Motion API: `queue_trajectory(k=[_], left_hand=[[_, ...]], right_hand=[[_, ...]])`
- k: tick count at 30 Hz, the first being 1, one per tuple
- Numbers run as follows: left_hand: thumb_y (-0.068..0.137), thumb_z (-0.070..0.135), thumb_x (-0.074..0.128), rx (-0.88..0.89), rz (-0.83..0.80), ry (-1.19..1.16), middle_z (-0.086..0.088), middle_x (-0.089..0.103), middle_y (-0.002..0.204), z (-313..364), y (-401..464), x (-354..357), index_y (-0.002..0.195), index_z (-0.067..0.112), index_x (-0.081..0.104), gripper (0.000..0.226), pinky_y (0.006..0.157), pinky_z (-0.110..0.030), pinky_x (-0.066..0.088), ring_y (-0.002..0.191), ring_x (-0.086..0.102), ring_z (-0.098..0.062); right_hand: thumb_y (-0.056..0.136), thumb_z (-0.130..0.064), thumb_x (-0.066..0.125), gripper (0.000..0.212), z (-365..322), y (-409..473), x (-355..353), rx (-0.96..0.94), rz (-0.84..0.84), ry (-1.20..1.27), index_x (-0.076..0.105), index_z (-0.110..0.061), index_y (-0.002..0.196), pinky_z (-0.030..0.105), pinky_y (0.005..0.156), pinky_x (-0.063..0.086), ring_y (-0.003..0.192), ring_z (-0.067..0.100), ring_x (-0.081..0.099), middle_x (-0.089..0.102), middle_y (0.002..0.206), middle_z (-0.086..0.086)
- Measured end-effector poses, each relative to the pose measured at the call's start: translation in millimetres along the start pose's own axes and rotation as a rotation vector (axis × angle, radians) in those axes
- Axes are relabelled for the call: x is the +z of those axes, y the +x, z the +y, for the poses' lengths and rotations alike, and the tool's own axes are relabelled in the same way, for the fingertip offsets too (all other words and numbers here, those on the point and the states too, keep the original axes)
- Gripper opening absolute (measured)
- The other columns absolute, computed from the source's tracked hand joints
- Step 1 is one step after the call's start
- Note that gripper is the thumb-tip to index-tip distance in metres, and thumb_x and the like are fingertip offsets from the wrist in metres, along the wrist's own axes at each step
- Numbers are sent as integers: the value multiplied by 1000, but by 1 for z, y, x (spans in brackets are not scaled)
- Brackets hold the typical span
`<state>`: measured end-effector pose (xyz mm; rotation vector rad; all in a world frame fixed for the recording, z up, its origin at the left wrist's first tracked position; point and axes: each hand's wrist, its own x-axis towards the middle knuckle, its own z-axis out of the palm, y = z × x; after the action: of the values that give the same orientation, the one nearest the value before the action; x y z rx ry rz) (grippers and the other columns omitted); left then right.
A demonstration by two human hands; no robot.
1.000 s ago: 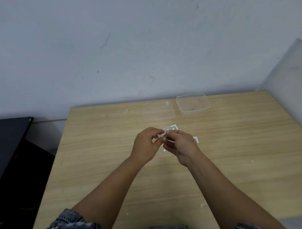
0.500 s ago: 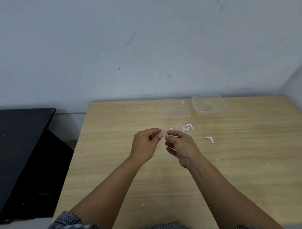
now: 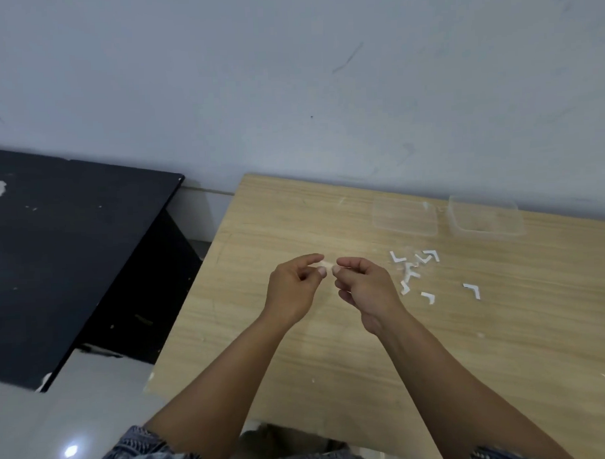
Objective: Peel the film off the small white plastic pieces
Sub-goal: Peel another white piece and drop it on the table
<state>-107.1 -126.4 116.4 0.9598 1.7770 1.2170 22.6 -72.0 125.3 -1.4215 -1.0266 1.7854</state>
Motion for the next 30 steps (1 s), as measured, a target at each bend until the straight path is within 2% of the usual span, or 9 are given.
queue_trajectory(k=[2,6,12,18,23,27,30], left_hand=[[89,20,68,-5,32,-3,6,68,72,-6,-1,-11,110,25,72,22,84,-29,54,75,65,-13],[88,22,70,-27,70,-5,11,69,79,-11,5,-40,107,27,74,20,85,-29,54,84,66,-12],[88,24,70,-34,30,54,12,70,86,-22,17,-103,107,27,74,20,81,-20,51,86,65,-5],[87,23,72,-43,-38,67,10,67,78,-37,33,-161,104,26,74,18,73,-15,47,79,64,-5],[87,22,71,-60,-53,42,9,69,81,-51,50,-198,105,26,74,19,77,-21,51,84,68,-9],[87,19,71,-82,-32,15,7,69,81,-60,71,-220,105,22,73,19,72,-17,47,82,68,-10],[88,17,70,-112,-23,-13,5,71,84,-64,93,-228,105,22,72,18,74,-18,48,84,68,-11]], right_hand=[[88,-10,71,14,4,-2,12,1,-16,-28,69,-11,102,26,68,51,69,11,58,63,78,-1],[88,-12,71,11,10,-2,41,-7,-20,-65,70,-13,99,26,69,52,70,12,58,64,81,-1],[88,-11,71,7,23,-4,105,-9,20,-51,69,-13,94,26,65,49,66,12,55,61,76,0],[88,-9,70,7,34,-5,162,-50,70,-63,69,-10,95,27,65,49,68,13,57,64,78,2],[88,-14,71,8,44,2,203,-104,121,-119,71,-14,95,29,68,50,71,14,60,67,79,1],[87,-22,71,10,47,19,223,-156,210,-238,71,-21,97,31,75,51,76,13,62,69,85,0],[89,-24,69,13,41,38,232,-221,275,-365,69,-21,101,27,77,50,79,11,63,68,85,-6]])
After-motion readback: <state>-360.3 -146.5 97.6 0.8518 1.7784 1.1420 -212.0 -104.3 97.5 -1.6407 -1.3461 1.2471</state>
